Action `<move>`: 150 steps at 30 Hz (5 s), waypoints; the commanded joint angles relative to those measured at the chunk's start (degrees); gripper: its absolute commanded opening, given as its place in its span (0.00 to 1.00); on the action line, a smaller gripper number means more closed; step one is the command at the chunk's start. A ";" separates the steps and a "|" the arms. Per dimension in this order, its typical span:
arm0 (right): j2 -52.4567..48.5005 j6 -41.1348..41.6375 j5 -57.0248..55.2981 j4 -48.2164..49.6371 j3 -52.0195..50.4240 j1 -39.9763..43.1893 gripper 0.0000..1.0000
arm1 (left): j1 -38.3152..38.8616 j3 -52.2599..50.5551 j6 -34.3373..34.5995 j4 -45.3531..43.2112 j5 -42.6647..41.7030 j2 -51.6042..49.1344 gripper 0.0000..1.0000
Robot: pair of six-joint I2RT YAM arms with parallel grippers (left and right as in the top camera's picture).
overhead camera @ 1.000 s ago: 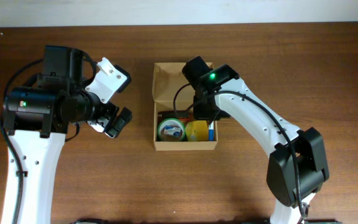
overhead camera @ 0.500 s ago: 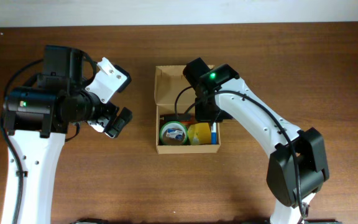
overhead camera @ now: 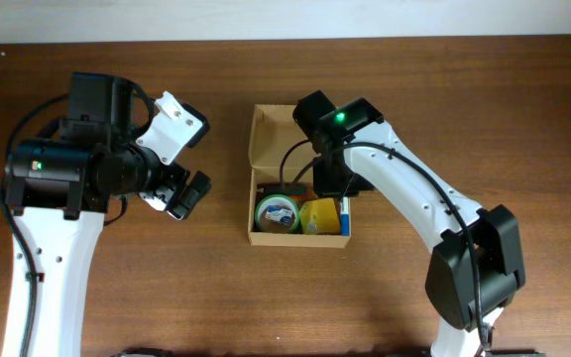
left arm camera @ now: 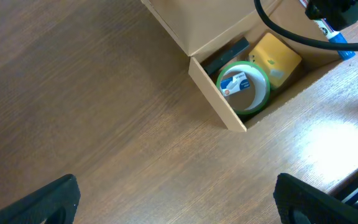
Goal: Pack container
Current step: 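Lower the marker beside the notepad and open the right gripper, then withdraw the right gripper right over the blue pen, then grasp the blue pen by its end with the right gripper and lift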
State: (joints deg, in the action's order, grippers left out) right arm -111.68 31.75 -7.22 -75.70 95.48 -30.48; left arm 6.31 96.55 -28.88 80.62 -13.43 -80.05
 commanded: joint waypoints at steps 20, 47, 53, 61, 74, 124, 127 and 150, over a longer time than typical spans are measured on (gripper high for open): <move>1.62 -0.02 0.55 0.02 1.29 -0.31 0.21 | -0.09 0.83 -0.74 -0.02 -0.22 0.26 1.00; 1.62 0.00 0.70 0.70 1.29 -0.31 0.04 | -0.09 0.83 -0.74 -0.02 -0.22 0.26 1.00; 1.62 -0.20 0.98 0.90 1.29 -0.33 0.04 | -0.09 0.83 -0.72 0.00 -0.22 0.26 1.00; 1.62 -0.22 0.98 0.94 1.29 -0.31 0.04 | -0.09 0.83 -0.74 0.00 -0.22 0.26 1.00; 1.62 -3.76 0.70 -1.09 6.10 -0.20 0.04 | -0.09 0.83 -0.74 -0.02 -0.22 0.26 1.00; -1.31 -67.82 26.56 42.73 -14.43 33.92 0.82 | -0.09 0.83 -0.74 0.00 -0.22 0.26 1.00; -1.31 -69.05 26.53 47.43 -17.68 33.09 0.82 | -0.09 0.83 -0.74 0.00 -0.22 0.26 1.00; -6.91 -74.86 26.10 61.42 -24.24 30.10 0.71 | -0.09 0.83 -0.72 0.00 -0.22 0.26 1.00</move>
State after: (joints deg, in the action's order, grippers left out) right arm -117.08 -42.68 18.13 -14.68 71.81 0.25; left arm 6.31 96.55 -28.88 80.62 -13.43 -80.05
